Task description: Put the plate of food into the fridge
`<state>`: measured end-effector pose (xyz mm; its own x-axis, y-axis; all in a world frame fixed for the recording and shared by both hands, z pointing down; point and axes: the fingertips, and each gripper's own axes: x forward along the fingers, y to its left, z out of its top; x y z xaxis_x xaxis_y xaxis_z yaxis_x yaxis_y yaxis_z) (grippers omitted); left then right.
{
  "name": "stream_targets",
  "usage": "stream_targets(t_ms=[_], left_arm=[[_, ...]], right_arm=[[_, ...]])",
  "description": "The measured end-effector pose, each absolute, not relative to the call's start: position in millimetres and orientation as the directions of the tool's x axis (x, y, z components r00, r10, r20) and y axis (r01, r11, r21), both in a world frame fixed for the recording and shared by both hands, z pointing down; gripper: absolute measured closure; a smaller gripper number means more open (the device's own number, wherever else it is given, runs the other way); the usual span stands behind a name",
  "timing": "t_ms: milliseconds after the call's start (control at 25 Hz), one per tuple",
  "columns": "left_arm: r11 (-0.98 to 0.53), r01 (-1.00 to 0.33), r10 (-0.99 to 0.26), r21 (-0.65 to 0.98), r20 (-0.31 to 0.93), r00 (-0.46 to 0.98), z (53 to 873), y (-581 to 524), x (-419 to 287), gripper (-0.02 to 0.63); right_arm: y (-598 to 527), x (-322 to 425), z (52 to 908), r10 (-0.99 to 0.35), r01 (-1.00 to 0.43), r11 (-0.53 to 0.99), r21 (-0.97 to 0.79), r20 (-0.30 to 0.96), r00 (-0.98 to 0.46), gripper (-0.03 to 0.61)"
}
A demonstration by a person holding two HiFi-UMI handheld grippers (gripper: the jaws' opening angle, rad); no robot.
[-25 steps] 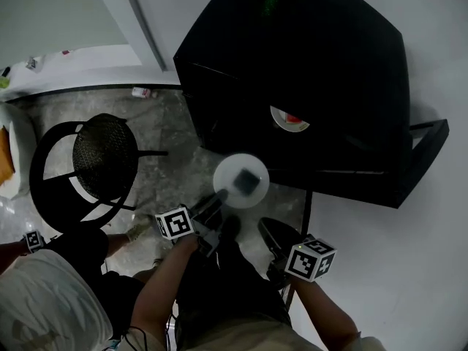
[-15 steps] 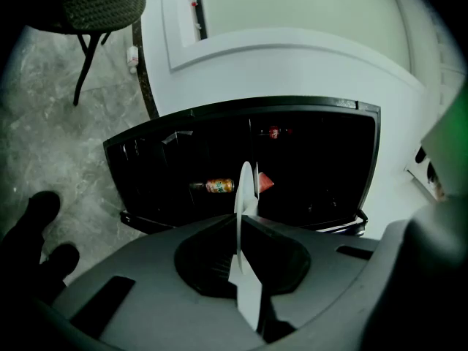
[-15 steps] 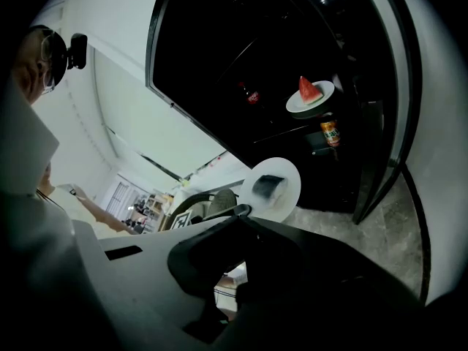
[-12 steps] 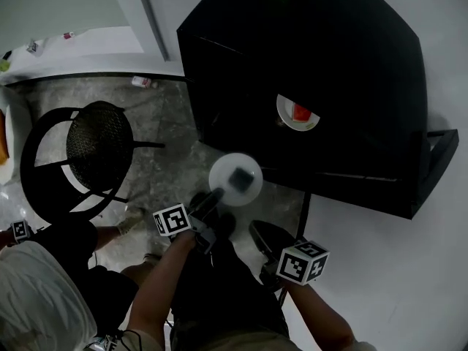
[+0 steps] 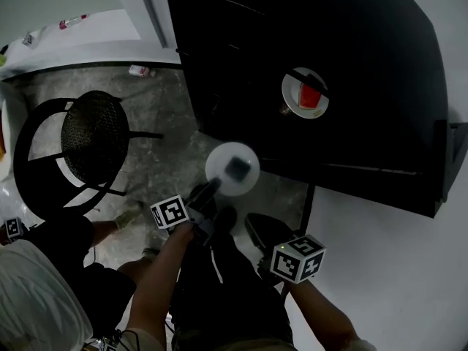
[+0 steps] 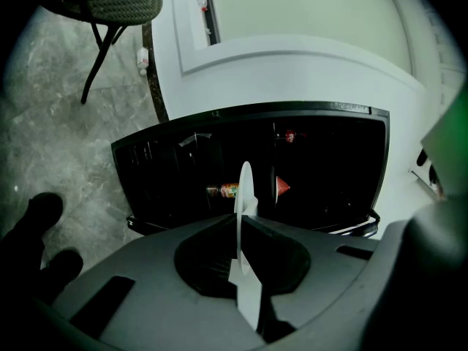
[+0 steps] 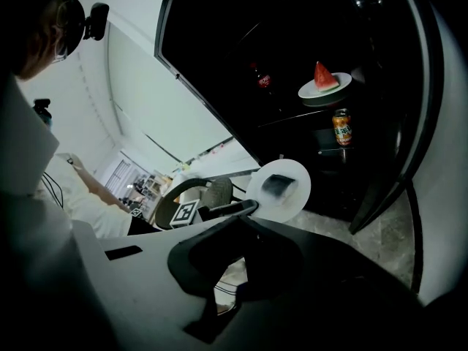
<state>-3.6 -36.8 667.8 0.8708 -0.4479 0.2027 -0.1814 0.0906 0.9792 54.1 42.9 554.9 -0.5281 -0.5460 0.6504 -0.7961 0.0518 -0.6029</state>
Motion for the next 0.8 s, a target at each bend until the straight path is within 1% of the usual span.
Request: stream_targets(t_ms=[360, 800], left_arm=[[0.11, -0.175, -0.456, 0.978, 0.206, 0.866, 709.6, -38.1, -2.0, 0.601], [0.12, -0.182, -0.436, 0.976, 0.217, 0.874, 756.8, -44.4, 14.7, 0.603]], right_arm=[[54.0, 47.7, 589.5, -0.52, -0.79, 0.053, -0.61, 0.659, -0.544, 0.557], [48.4, 50.0, 625.6, -0.511, -0.783, 0.056, -0.619, 0.656, -0.555, 0.557]])
